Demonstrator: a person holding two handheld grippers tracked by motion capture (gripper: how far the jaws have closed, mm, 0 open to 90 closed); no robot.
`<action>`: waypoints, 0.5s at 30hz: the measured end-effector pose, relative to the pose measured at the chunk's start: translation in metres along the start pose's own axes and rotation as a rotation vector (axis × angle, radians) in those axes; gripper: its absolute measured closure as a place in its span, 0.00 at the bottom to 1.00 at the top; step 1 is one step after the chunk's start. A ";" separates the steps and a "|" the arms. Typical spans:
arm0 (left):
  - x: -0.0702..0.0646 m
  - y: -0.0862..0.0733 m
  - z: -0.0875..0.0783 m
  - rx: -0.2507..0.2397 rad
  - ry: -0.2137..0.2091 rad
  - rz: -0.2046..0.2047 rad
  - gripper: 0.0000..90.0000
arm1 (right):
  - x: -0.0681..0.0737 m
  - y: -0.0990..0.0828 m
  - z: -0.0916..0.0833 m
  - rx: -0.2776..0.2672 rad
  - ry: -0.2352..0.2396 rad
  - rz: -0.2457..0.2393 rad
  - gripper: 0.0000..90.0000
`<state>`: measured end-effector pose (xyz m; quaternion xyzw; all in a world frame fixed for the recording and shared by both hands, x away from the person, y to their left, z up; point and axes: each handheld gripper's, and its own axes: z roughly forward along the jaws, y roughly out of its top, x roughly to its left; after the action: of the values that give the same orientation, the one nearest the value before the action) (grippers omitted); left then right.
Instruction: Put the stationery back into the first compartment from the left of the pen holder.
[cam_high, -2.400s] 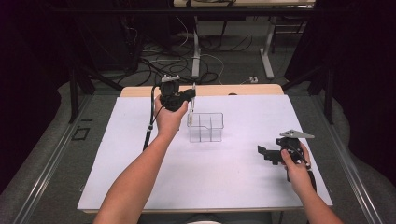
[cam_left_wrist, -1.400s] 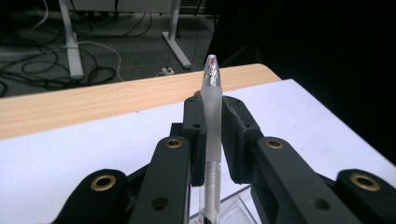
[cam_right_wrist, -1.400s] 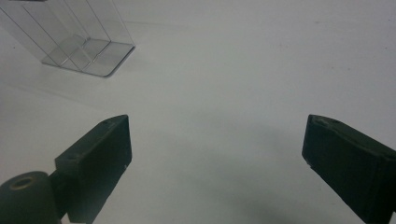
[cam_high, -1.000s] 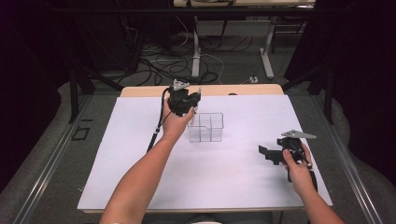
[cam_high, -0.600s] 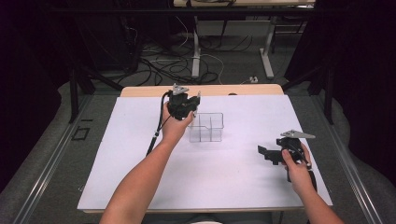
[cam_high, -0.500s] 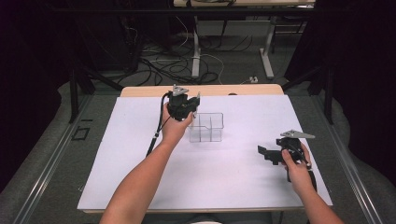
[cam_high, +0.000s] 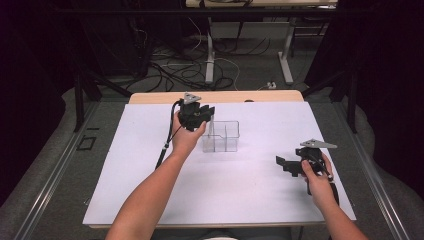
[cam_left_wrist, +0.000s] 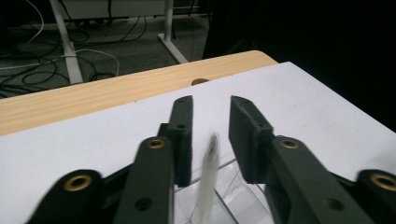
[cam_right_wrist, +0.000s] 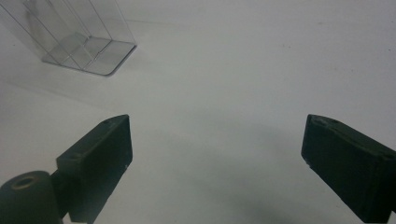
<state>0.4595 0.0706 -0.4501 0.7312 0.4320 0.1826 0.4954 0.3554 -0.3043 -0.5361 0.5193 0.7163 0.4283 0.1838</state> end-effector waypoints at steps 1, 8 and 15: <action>0.000 0.000 -0.001 -0.006 0.003 -0.002 0.74 | 0.000 0.000 0.000 0.000 0.000 0.000 0.09; 0.008 0.001 -0.017 -0.007 -0.014 -0.033 0.60 | 0.001 0.000 0.000 -0.002 0.001 0.003 0.09; 0.021 0.000 -0.032 -0.006 0.024 -0.039 0.50 | 0.001 0.000 0.000 -0.002 -0.004 0.000 0.09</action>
<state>0.4491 0.1061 -0.4390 0.7190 0.4513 0.1829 0.4958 0.3550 -0.3037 -0.5353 0.5202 0.7155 0.4279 0.1856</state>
